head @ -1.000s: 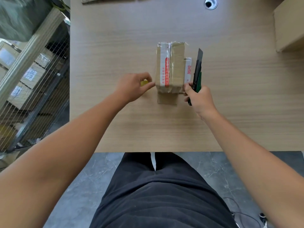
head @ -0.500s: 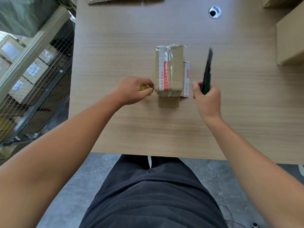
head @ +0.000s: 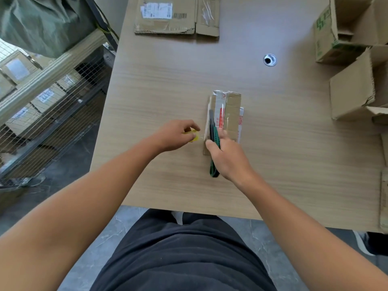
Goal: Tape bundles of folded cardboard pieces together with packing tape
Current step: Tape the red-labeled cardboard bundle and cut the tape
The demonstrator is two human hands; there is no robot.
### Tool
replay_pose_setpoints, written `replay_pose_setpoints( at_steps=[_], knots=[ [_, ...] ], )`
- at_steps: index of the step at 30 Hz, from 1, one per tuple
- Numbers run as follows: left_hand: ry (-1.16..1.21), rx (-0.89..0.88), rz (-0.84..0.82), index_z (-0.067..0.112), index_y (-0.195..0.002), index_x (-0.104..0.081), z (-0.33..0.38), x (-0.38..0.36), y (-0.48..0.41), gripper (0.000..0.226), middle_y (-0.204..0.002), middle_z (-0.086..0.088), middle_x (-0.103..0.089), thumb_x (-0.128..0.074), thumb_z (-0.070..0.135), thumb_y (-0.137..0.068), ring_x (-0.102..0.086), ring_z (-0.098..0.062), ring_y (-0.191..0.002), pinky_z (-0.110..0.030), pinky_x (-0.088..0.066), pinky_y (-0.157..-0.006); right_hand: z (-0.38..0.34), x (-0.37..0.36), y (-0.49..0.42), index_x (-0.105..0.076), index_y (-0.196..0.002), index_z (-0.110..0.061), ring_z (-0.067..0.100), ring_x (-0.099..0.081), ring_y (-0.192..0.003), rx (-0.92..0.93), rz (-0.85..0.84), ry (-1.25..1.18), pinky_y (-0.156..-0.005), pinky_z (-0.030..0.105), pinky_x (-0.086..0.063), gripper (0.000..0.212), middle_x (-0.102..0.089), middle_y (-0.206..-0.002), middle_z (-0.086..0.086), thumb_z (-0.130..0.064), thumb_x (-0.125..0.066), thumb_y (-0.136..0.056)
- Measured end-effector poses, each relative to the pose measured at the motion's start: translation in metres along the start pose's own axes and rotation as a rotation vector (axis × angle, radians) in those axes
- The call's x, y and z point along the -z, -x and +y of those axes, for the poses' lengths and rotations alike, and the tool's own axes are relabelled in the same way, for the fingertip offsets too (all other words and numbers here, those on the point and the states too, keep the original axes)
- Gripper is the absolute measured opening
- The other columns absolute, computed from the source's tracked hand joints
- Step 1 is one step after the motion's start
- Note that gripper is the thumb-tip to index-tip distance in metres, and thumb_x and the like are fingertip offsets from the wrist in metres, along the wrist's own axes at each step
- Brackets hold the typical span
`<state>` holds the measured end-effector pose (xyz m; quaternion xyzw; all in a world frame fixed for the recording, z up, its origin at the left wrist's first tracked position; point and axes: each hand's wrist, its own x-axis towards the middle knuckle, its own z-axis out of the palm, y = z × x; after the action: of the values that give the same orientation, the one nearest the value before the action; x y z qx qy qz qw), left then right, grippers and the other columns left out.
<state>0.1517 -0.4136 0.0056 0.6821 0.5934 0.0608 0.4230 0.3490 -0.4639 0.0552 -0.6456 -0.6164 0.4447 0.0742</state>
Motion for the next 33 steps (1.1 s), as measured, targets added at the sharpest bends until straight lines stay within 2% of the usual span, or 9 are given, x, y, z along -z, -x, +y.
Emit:
replay_pose_setpoints(
  at_steps=[4, 6, 8, 10, 15, 20, 24, 29, 33],
  knots=[
    [0.161, -0.022, 0.016, 0.024, -0.112, -0.067, -0.023, 0.012, 0.013, 0.021, -0.088, -0.001, -0.065, -0.069, 0.032, -0.093, -0.061, -0.022, -0.082, -0.033, -0.047, -0.075, -0.007, -0.004, -0.004, -0.008, -0.163, -0.016, 0.015, 0.003, -0.157, -0.093, -0.103, 0.053, -0.128, 0.041, -0.004, 0.073, 0.0, -0.171, 0.0, -0.042, -0.042, -0.104],
    [0.068, -0.041, 0.043, 0.026, -0.11, -0.067, -0.026, 0.01, 0.01, 0.022, -0.087, 0.002, -0.06, -0.068, 0.039, -0.092, -0.057, -0.021, -0.08, -0.03, -0.042, -0.069, -0.011, -0.005, -0.009, -0.033, -0.157, -0.01, 0.012, 0.011, -0.156, -0.128, -0.16, 0.101, -0.127, 0.045, -0.003, 0.065, 0.009, -0.171, -0.003, -0.043, -0.044, -0.103],
    [-0.09, -0.053, 0.065, 0.028, -0.112, -0.064, -0.024, 0.006, -0.001, 0.024, -0.096, 0.002, -0.06, -0.064, 0.043, -0.093, -0.056, -0.02, -0.086, -0.03, -0.041, -0.072, -0.012, -0.009, -0.012, -0.067, -0.125, -0.006, 0.007, 0.017, -0.154, -0.125, -0.209, 0.18, -0.126, 0.049, -0.003, 0.049, 0.015, -0.169, -0.007, -0.044, -0.047, -0.101],
    [-0.181, -0.098, 0.07, 0.026, -0.113, -0.063, -0.022, 0.003, -0.011, 0.024, -0.103, 0.001, -0.059, -0.06, 0.041, -0.095, -0.058, -0.023, -0.093, -0.033, -0.044, -0.075, -0.009, -0.013, -0.012, -0.07, -0.118, -0.001, 0.005, 0.019, -0.153, -0.141, -0.21, 0.207, -0.125, 0.05, -0.001, 0.051, 0.018, -0.168, -0.011, -0.043, -0.048, -0.1],
    [-0.33, -0.25, 0.11, 0.02, -0.116, -0.063, -0.029, -0.001, -0.014, 0.028, -0.107, -0.003, -0.059, -0.058, 0.04, -0.097, -0.06, -0.027, -0.097, -0.032, -0.038, -0.07, -0.003, -0.02, -0.016, -0.044, -0.15, -0.004, 0.007, 0.012, -0.155, -0.232, -0.172, 0.251, -0.125, 0.055, -0.003, 0.069, 0.02, -0.168, -0.013, -0.048, -0.045, -0.097],
    [-0.263, -0.25, 0.013, 0.027, -0.124, -0.061, -0.044, 0.005, -0.011, 0.031, -0.095, -0.005, -0.068, -0.052, 0.043, -0.099, -0.064, -0.028, -0.093, -0.037, -0.048, -0.075, -0.013, -0.03, -0.014, -0.072, -0.091, -0.012, 0.003, 0.024, -0.151, -0.249, -0.186, 0.281, -0.123, 0.062, -0.006, 0.049, 0.026, -0.165, -0.018, -0.05, -0.043, -0.098],
    [0.342, -0.201, -0.08, 0.025, -0.118, -0.064, -0.074, 0.013, 0.001, 0.022, -0.07, 0.002, -0.053, -0.063, 0.033, -0.098, -0.055, -0.015, -0.066, -0.033, -0.048, -0.067, -0.018, -0.03, -0.013, -0.074, -0.108, -0.01, 0.003, 0.027, -0.15, -0.271, -0.177, 0.237, -0.121, 0.064, -0.008, 0.051, 0.029, -0.164, -0.018, -0.05, -0.043, -0.099],
    [-0.229, -0.301, 0.149, 0.034, -0.111, -0.064, -0.049, 0.006, -0.004, 0.022, -0.078, 0.008, -0.061, -0.056, 0.048, -0.095, -0.061, -0.023, -0.077, -0.033, -0.044, -0.063, -0.021, -0.034, -0.013, -0.073, -0.112, -0.007, 0.0, 0.027, -0.149, -0.286, -0.156, 0.211, -0.122, 0.062, -0.009, 0.051, 0.029, -0.163, -0.02, -0.045, -0.042, -0.1],
    [-0.408, -0.254, 0.141, 0.031, -0.114, -0.061, -0.034, 0.001, -0.012, 0.022, -0.109, 0.004, -0.065, -0.05, 0.041, -0.098, -0.061, -0.023, -0.096, -0.034, -0.045, -0.07, -0.015, -0.033, -0.014, -0.043, -0.153, -0.015, 0.005, 0.014, -0.154, -0.328, -0.12, 0.186, -0.122, 0.059, -0.011, 0.064, 0.03, -0.163, -0.021, -0.047, -0.044, -0.097]
  ],
)
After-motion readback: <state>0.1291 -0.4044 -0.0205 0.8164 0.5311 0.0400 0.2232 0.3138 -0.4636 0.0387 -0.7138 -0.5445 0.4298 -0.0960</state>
